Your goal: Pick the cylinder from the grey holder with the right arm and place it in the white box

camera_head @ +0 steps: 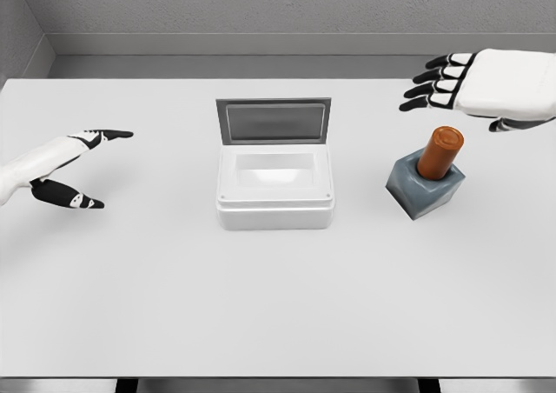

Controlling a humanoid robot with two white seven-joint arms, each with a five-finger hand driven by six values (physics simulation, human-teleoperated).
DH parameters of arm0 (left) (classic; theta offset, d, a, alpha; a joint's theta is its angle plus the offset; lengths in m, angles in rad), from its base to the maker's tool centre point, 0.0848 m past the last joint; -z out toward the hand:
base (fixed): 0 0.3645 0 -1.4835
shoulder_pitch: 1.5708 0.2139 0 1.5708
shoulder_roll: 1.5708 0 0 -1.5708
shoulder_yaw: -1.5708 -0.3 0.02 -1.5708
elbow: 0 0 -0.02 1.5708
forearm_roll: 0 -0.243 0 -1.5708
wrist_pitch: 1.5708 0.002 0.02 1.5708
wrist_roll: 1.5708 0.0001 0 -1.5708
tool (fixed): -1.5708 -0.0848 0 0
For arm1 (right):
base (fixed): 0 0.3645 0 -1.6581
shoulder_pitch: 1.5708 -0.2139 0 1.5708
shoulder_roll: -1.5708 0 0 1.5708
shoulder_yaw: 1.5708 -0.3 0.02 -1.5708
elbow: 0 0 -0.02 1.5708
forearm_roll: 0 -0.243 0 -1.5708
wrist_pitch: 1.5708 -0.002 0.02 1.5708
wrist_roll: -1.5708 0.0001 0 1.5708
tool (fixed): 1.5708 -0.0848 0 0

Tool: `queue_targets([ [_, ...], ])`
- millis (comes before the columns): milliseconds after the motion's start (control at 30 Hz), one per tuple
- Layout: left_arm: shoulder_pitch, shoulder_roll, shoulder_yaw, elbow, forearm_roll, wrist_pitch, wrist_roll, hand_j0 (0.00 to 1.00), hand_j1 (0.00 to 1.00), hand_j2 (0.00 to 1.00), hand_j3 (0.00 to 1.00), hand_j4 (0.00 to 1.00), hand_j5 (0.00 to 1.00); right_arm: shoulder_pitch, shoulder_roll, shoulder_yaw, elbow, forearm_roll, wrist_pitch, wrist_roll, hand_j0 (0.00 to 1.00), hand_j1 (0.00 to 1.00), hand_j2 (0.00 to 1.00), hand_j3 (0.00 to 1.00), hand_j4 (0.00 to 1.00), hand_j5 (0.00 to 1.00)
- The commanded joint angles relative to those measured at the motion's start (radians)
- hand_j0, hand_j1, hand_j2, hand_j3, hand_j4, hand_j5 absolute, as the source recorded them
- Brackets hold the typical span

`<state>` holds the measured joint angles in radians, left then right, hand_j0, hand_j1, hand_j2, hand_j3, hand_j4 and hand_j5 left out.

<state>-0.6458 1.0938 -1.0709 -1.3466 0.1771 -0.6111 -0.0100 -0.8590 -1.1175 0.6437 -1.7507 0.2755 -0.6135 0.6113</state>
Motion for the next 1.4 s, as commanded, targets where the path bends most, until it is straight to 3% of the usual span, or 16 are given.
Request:
queue_targets([
  [0,0.000,0.001,0.000,0.000,0.005,0.000,-0.001,1.00,1.00,1.00,1.00,1.00,1.00,0.000,-0.001,0.004,0.000,0.005,0.003,0.000,1.00,1.00,1.00,1.00,1.00,1.00],
  [133,0.001,0.000,-0.020,0.000,0.042,0.000,0.008,1.00,1.00,1.00,1.00,1.00,1.00,0.002,-0.005,0.008,0.010,0.002,0.003,0.000,1.00,1.00,1.00,1.00,1.00,1.00],
  [200,0.003,-0.003,-0.072,0.052,0.205,0.000,0.039,1.00,1.00,1.00,1.00,1.00,1.00,0.005,-0.011,0.004,0.025,0.004,0.003,0.000,1.00,1.00,1.00,1.00,1.00,1.00],
  [233,0.001,-0.006,-0.113,0.055,0.229,0.000,0.039,1.00,1.00,1.00,1.00,1.00,1.00,0.015,-0.011,0.008,0.027,0.001,0.003,0.000,1.00,1.00,1.00,1.00,1.00,1.00],
  [367,-0.011,-0.009,-0.123,0.041,0.246,0.000,0.030,0.91,0.91,0.91,0.91,0.91,0.91,0.018,-0.005,0.042,0.027,0.011,0.003,0.000,1.00,1.00,1.00,1.00,1.00,1.00],
  [467,-0.057,-0.035,-0.132,0.006,0.372,0.000,0.028,0.93,0.93,0.93,0.93,0.93,0.93,0.018,0.015,0.056,0.027,0.031,0.003,0.000,1.00,1.00,1.00,1.00,1.00,1.00],
  [600,-0.081,-0.045,-0.141,-0.063,0.499,0.000,-0.096,1.00,1.00,1.00,1.00,1.00,1.00,0.020,0.044,0.071,0.028,0.065,0.003,0.000,1.00,1.00,1.00,1.00,1.00,1.00],
  [733,-0.083,-0.028,-0.173,-0.077,0.507,0.000,-0.088,1.00,1.00,1.00,1.00,1.00,1.00,0.023,0.056,0.100,0.033,0.094,0.003,0.000,1.00,1.00,1.00,1.00,1.00,1.00],
  [833,-0.109,0.020,-0.172,-0.074,0.325,0.000,-0.087,1.00,1.00,1.00,1.00,1.00,1.00,0.038,0.068,0.102,0.054,0.119,0.003,0.000,1.00,1.00,1.00,1.00,1.00,1.00],
  [867,-0.109,0.020,-0.172,-0.074,0.314,0.000,-0.085,1.00,1.00,1.00,1.00,1.00,1.00,0.038,0.070,0.102,0.057,0.119,0.003,0.000,1.00,1.00,1.00,1.00,1.00,1.00],
  [900,-0.107,0.021,-0.173,-0.077,0.318,0.000,-0.085,1.00,1.00,1.00,1.00,1.00,1.00,0.038,0.070,0.100,0.057,0.120,0.003,0.000,1.00,1.00,1.00,1.00,1.00,1.00],
  [967,-0.104,0.015,-0.193,-0.074,0.464,0.000,-0.087,0.99,0.99,0.99,0.99,0.99,0.99,0.038,0.070,0.100,0.071,0.120,0.003,0.000,1.00,1.00,1.00,1.00,1.00,1.00],
  [1033,-0.112,-0.003,-0.192,-0.077,0.541,0.000,-0.090,0.98,0.98,0.98,0.98,0.98,0.98,0.038,0.073,0.100,0.076,0.120,0.003,0.000,1.00,1.00,1.00,1.00,1.00,1.00],
  [1167,-0.138,-0.015,-0.192,-0.068,0.530,0.000,-0.090,1.00,1.00,1.00,1.00,1.00,1.00,0.045,0.074,0.100,0.093,0.122,0.003,0.000,1.00,1.00,1.00,1.00,1.00,1.00],
  [1300,-0.183,-0.012,-0.193,-0.012,0.360,0.000,-0.088,1.00,1.00,1.00,1.00,1.00,1.00,0.046,0.085,0.102,0.120,0.123,0.003,0.000,1.00,1.00,1.00,1.00,1.00,1.00],
  [1367,-0.184,-0.049,-0.205,-0.011,0.462,0.000,-0.096,1.00,1.00,1.00,1.00,1.00,1.00,0.046,0.096,0.102,0.145,0.136,0.003,0.000,1.00,1.00,1.00,1.00,1.00,1.00],
])
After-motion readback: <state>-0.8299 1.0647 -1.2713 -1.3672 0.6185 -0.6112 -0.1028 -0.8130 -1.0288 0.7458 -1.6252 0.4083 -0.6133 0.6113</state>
